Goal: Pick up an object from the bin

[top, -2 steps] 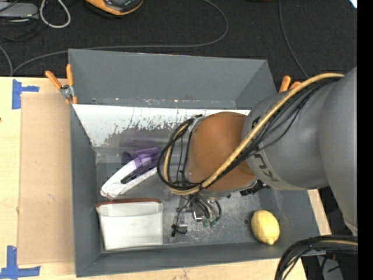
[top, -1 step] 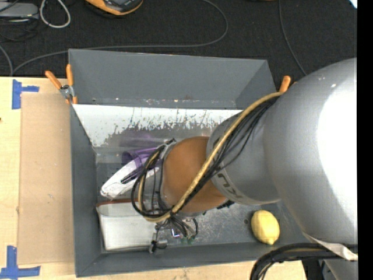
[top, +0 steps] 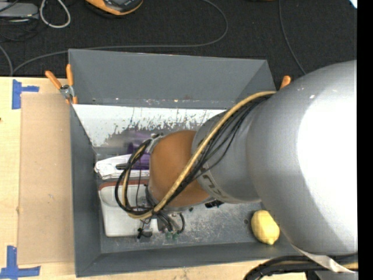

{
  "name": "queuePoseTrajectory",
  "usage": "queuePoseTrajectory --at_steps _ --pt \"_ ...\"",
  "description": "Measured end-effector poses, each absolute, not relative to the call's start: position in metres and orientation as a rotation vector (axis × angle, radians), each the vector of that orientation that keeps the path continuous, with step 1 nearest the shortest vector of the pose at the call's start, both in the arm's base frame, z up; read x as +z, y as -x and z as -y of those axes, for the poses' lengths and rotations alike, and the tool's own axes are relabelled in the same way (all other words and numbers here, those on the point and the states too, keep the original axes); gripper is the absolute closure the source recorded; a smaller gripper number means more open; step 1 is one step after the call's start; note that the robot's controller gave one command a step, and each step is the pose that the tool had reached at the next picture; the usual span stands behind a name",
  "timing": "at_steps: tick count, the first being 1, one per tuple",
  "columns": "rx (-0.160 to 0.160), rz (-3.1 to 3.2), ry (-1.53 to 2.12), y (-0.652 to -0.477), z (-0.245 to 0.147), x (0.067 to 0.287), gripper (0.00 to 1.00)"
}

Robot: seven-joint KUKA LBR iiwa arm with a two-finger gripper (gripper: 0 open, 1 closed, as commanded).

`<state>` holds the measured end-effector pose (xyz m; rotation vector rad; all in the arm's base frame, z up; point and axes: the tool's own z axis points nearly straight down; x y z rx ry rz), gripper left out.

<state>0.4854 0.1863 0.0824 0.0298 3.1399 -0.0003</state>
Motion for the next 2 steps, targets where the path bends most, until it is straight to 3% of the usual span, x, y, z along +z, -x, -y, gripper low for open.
queuePoseTrajectory --at_steps 1,2 --pt "0.000 -3.140 -0.031 -0.485 -0.186 0.082 1.00" --pt "-0.002 -3.143 0.046 -0.471 -0.183 0.243 1.00"
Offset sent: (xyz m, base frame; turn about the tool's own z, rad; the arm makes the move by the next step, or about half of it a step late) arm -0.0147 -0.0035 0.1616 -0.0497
